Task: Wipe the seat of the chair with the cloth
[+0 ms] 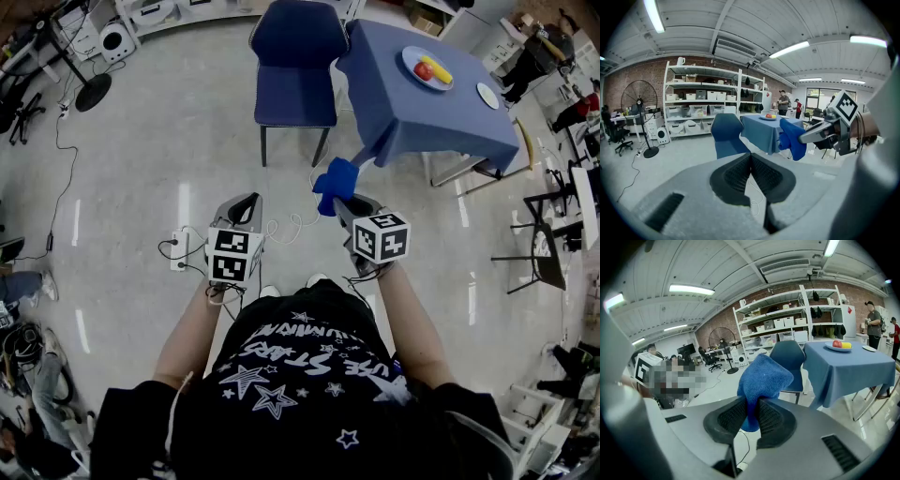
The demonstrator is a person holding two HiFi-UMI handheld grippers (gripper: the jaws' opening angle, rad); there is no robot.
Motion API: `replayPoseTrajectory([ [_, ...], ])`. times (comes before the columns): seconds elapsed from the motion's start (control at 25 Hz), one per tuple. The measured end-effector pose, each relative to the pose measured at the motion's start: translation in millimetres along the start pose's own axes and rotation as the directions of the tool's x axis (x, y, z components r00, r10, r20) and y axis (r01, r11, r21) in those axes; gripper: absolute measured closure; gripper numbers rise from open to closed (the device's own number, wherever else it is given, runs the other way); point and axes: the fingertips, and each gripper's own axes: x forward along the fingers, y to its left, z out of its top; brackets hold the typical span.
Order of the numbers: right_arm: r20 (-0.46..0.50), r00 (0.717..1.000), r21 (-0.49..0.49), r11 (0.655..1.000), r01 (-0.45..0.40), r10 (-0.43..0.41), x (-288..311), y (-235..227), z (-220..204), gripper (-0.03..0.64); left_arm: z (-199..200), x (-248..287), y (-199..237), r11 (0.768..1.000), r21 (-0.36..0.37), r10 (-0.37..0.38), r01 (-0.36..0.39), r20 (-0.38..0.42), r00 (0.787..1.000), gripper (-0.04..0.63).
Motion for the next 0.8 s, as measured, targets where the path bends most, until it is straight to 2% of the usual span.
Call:
replayPoseTrajectory([
  [0.2,-0.007,1.0,-0.009,1.0,0.002,-0.002,-3,-3,-3,0.561,1,2,-5,1.0,-0.001,-0.006,0.006,0.003,1.0,0.575],
  [0.4,-0.021,1.0,-0.013,1.0,-0.006,0.006,-5,-1,-8,0.561,-5,-3,-8,0.999,-0.037,-0.013,0.013,-0.003,1.0,0.575],
  [0.6,-0.023,0.999,0.017,0.999,0.027,-0.026,-3,3,-15,0.561,-25,-16,5,0.998,-0.066,-0.002,0.0,-0.03,1.0,0.575],
  [0.8,0.006,0.999,0.052,0.997,0.053,-0.053,1,6,-16,0.561,-27,-23,25,0.998,-0.056,0.01,-0.011,-0.016,1.0,0.575],
])
